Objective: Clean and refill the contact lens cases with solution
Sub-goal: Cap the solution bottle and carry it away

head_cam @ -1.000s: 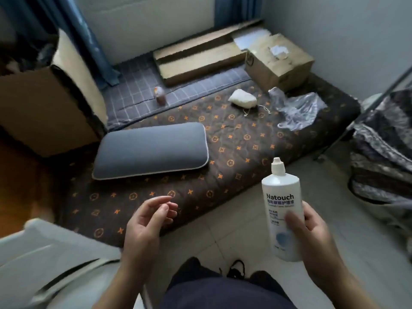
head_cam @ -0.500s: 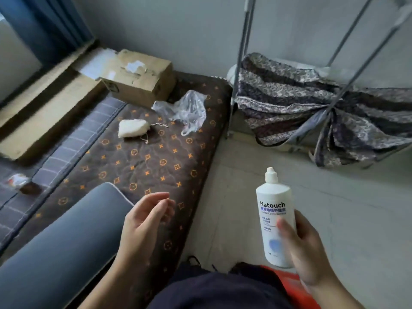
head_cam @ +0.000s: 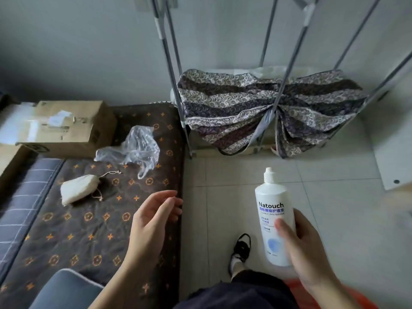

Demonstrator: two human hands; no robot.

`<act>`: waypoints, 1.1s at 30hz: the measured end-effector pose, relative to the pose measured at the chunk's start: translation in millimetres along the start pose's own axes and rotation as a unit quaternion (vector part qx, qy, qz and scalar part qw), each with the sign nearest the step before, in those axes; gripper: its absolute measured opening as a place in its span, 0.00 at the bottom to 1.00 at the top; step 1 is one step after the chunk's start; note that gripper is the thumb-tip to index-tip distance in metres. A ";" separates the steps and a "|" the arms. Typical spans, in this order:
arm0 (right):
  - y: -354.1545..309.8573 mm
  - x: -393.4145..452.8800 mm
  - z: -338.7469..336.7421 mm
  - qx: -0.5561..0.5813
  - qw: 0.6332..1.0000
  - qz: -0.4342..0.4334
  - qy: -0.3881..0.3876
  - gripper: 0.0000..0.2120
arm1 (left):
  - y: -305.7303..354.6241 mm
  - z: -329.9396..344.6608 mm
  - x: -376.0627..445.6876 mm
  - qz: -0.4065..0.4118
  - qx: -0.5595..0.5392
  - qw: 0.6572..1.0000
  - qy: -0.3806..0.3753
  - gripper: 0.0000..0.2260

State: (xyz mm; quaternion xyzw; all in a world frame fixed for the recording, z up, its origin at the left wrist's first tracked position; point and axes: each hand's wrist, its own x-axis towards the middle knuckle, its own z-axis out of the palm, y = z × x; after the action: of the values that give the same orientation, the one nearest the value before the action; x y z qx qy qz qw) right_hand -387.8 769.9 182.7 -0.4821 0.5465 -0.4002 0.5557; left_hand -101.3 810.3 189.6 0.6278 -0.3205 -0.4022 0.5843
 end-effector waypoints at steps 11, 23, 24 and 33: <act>-60.1 191.7 -49.3 -0.010 1.000 -0.005 -0.014 0.18 | 30.4 88.0 152.8 0.010 -0.001 0.999 0.034 0.13; -71.2 354.7 -4.7 -0.028 0.999 0.017 -0.022 0.16 | 35.5 129.1 351.5 0.008 0.009 1.000 0.028 0.12; -73.9 371.1 2.1 -0.028 0.999 0.016 -0.019 0.16 | 37.0 133.1 371.2 0.008 0.003 1.000 0.023 0.12; -109.7 507.9 49.5 -0.019 0.999 -0.006 0.039 0.15 | 61.6 150.2 533.0 0.001 0.031 0.998 -0.052 0.13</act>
State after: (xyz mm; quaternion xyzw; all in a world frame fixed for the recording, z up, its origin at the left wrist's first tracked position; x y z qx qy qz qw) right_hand -287.7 257.7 173.9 -0.4801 0.5725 -0.4112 0.5222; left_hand 21.8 266.9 182.1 0.6241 -0.3629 -0.4235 0.5472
